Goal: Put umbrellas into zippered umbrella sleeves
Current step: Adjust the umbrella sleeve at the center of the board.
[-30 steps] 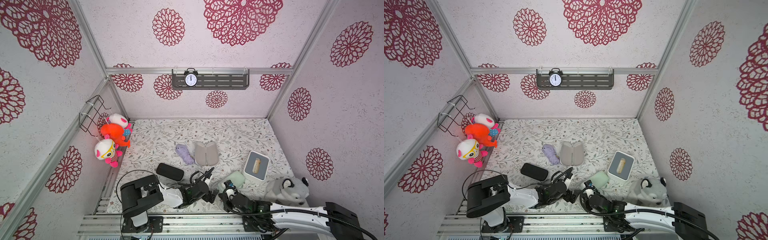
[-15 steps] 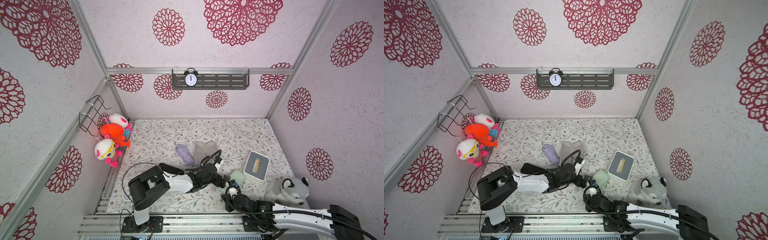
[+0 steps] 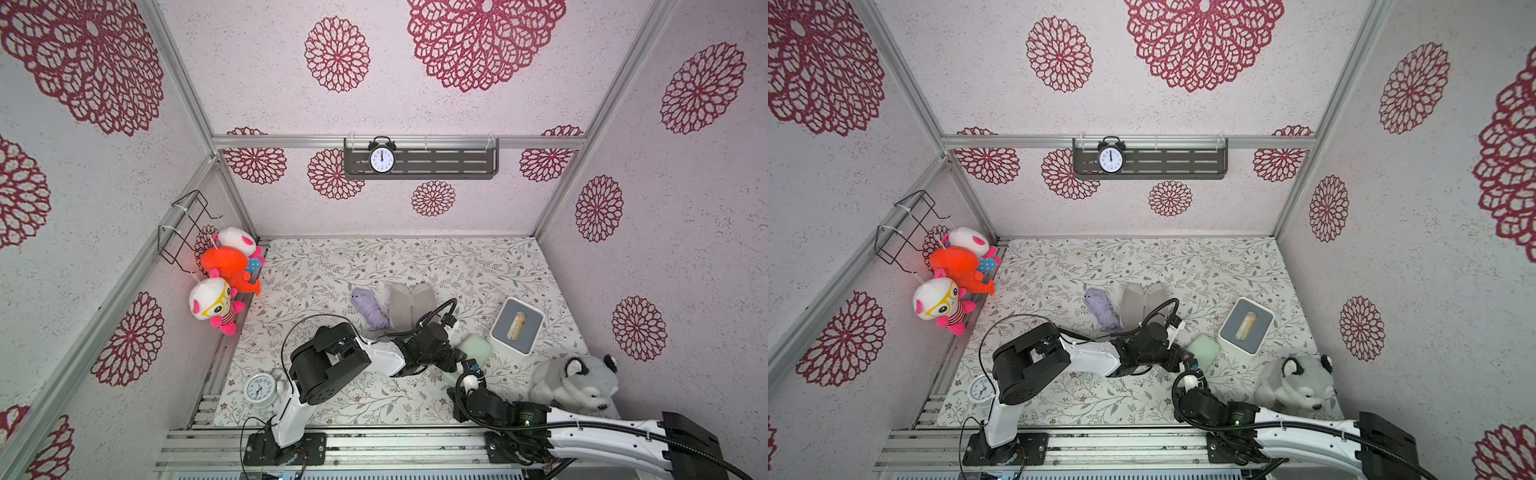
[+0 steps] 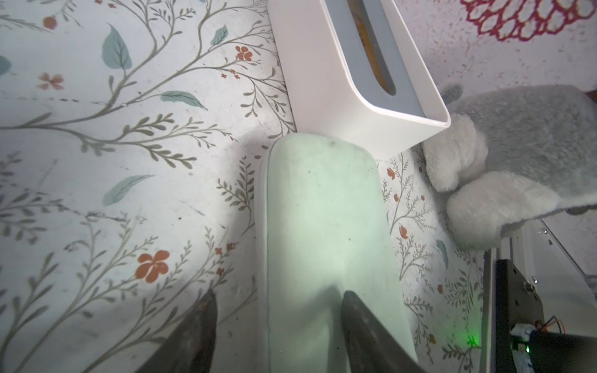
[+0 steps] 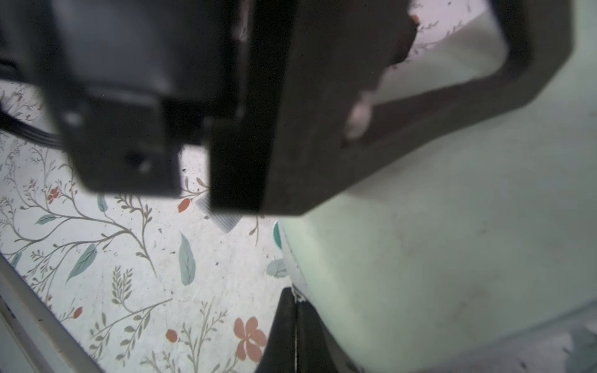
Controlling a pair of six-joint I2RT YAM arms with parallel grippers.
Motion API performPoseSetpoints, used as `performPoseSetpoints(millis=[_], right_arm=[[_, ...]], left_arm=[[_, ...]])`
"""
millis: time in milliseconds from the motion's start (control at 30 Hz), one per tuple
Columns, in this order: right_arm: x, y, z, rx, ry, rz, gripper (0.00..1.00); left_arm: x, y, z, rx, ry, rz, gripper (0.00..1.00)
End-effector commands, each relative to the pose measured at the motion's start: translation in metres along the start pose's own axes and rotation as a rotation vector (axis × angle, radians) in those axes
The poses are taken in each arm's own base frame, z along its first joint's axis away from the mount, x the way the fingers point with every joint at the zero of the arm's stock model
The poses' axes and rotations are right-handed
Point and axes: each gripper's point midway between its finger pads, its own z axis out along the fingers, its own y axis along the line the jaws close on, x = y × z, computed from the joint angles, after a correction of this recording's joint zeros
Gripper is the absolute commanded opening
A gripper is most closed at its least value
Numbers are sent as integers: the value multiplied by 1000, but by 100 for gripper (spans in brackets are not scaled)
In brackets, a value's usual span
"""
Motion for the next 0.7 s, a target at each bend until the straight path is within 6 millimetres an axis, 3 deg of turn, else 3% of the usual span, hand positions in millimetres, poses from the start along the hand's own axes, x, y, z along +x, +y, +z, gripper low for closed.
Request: performPoseSetpoints(millis=[0,67,100,233,400,533,600,667], right_arm=[[-2,8,-2,-19,14,-18,0],[-3,7,-2,-3,13,-24,0],[-3,7,-2,3,18,-30,0],[1,5,2,27,39,-41,0],[7,4,4,42,70,-37,0],[16,11,1,-1,120,-10,0],[13,13,-1,-7,117,-6,32],[4,14,-7,-7,89,-4,48]], left_arm=[[43,26,-15,-80,100,-24,52],[50,33,-26,-113,98,-34,48],[41,32,-38,-122,63,-45,47],[55,47,-64,-175,39,-98,40],[72,42,-82,-163,28,-114,37],[62,35,-91,-143,-20,-99,39],[49,31,-95,-146,-45,-64,44],[35,25,-95,-160,-50,-9,48]])
